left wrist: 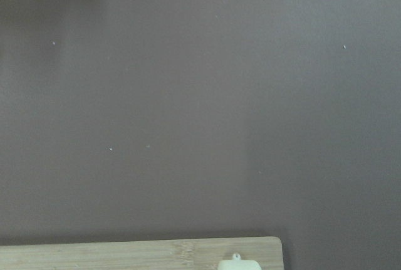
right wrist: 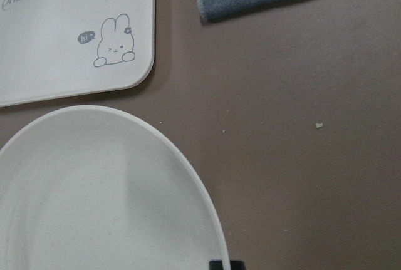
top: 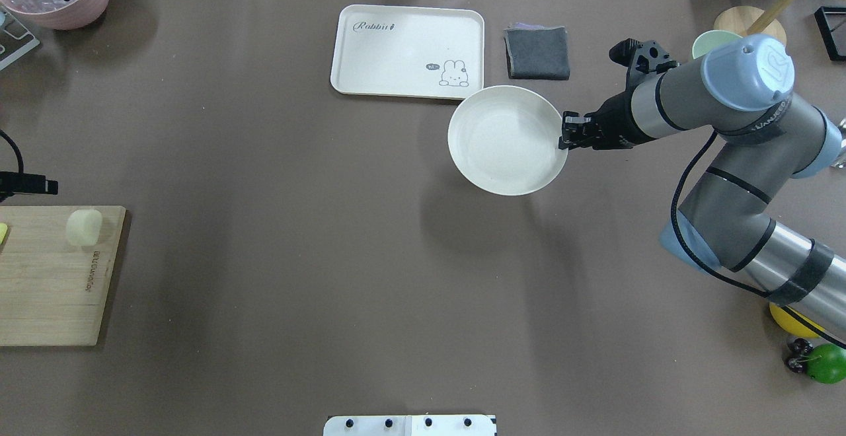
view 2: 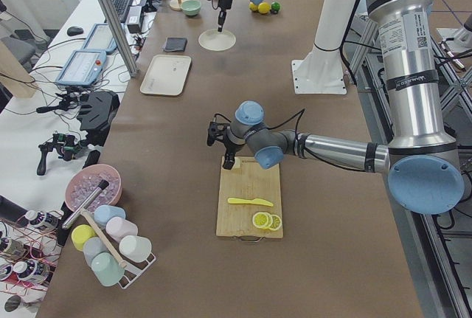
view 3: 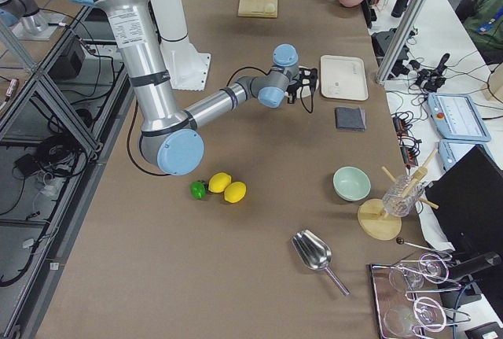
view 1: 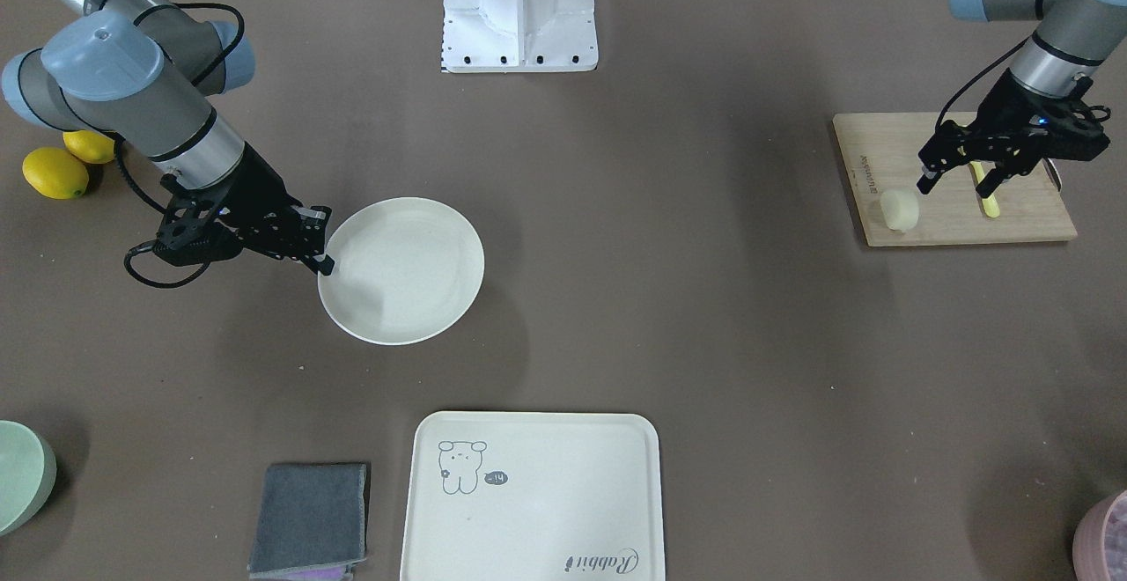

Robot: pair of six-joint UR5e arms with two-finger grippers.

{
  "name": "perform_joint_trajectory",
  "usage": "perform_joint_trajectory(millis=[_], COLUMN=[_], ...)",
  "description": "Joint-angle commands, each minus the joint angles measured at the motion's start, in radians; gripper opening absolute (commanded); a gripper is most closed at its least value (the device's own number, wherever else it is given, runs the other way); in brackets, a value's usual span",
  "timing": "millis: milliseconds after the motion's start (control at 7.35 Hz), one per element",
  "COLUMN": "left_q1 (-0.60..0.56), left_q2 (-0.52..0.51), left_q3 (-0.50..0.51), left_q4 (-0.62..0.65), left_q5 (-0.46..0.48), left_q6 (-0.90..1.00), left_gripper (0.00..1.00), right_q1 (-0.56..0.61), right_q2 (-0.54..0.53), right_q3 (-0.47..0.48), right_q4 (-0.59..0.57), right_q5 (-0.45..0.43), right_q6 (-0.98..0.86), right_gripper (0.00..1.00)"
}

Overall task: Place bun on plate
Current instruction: 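Set the plate down at center with the right gripper while left grasps the bun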

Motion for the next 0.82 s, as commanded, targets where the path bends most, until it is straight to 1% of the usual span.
perform_joint_trajectory(millis=[0, 272, 544, 680], left_q1=[0.065, 0.069, 0.069, 0.069], left_q2=[-0.011, -0.054, -0.062, -0.062], left_q3=[0.012, 0.05, 0.066, 0.066], left_q4=[0.001, 0.003, 0.001, 0.001], left_q5=[0.04, 0.041, 0.04, 0.04], left_q6=[-0.024, -0.025, -0.025, -0.025], left_gripper=[0.98, 0.98, 0.98, 0.98], right_q1=[-0.05, -0.125, -0.192, -0.199], right_q2=[0.031, 0.06, 0.062, 0.062], right_q3=[0.002, 0.001, -0.009, -0.01], right_q4=[-0.006, -0.006, -0.008, -0.009], right_q5=[-0.042, -0.108, -0.169, -0.169], right_q6=[0.02, 0.068, 0.068, 0.069], right_gripper=[0.0, 0.0, 0.0, 0.0])
